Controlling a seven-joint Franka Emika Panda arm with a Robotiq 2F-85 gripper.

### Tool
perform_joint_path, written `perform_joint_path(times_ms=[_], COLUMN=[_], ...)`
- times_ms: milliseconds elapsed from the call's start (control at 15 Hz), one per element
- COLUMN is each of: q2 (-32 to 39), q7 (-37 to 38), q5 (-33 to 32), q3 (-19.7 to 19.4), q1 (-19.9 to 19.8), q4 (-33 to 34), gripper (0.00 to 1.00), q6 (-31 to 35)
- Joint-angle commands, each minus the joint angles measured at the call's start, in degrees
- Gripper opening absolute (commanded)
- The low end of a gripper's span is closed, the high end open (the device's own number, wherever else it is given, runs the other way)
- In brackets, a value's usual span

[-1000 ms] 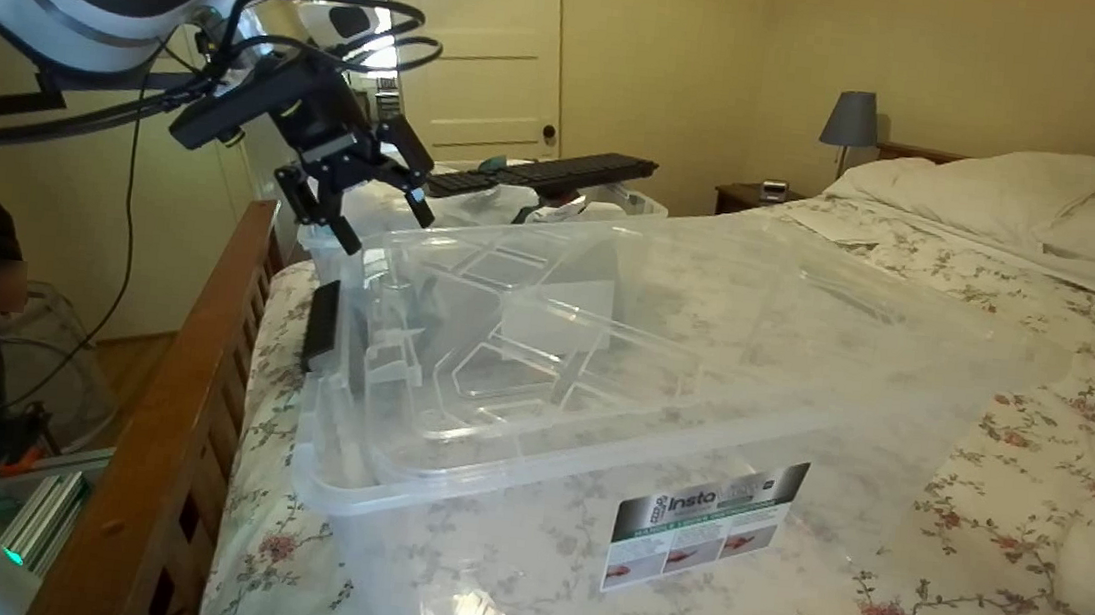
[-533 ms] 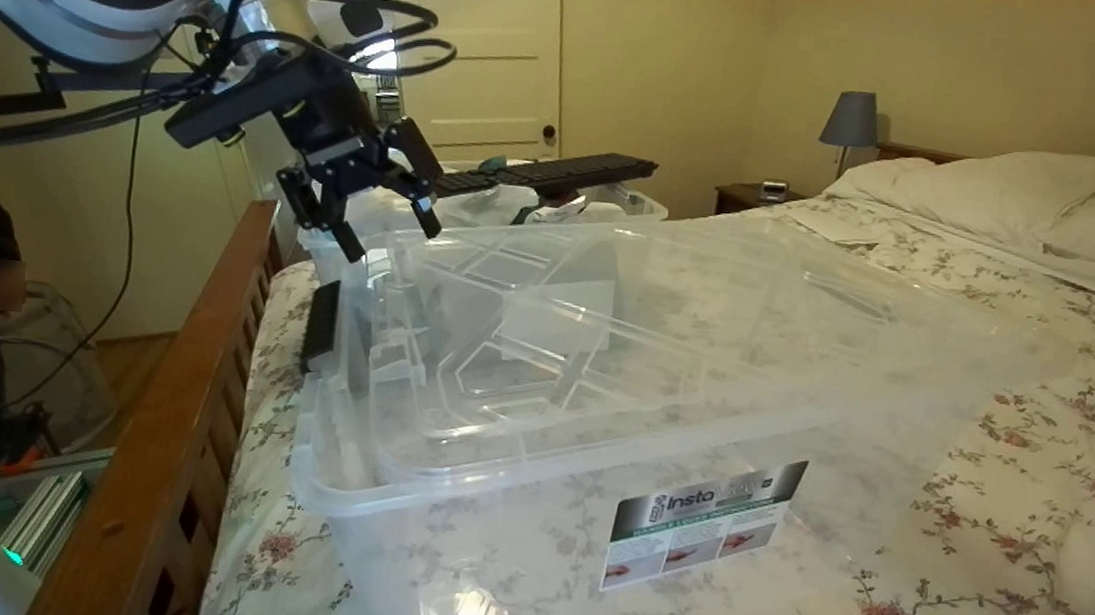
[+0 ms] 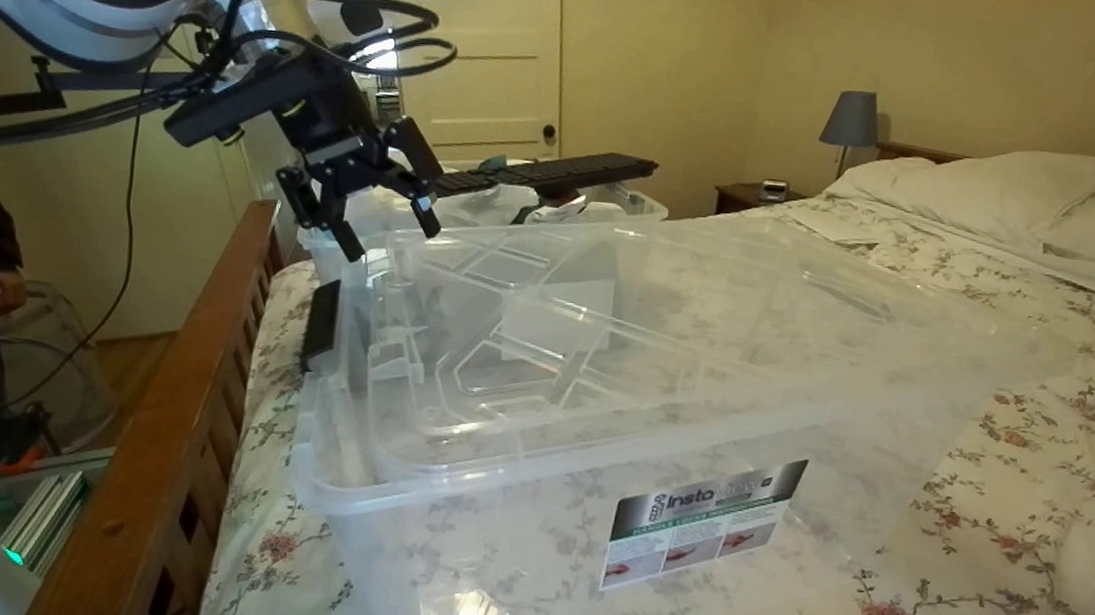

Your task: Completely open the storage crate on the right

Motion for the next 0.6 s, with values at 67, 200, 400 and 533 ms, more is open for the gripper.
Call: perform_joint_path(times_ms=[67,200,400,533], q2=[-3.7,-3.7,-0.6,1.5], q7=[-4.0,-4.7,-2.0,0.5], q5=[-0.9,-1.0,-1.8,-3.4], q3=[-0.7,-1.1,0.2,2.1], q1=[0.1,-0.2,-0.9,-2.2], q4=[0.1,0.1,0.1,0.0], gripper=[1.00,1.00,1.00,1.00], q6=[-2.1,-2.1,2.3,5.1])
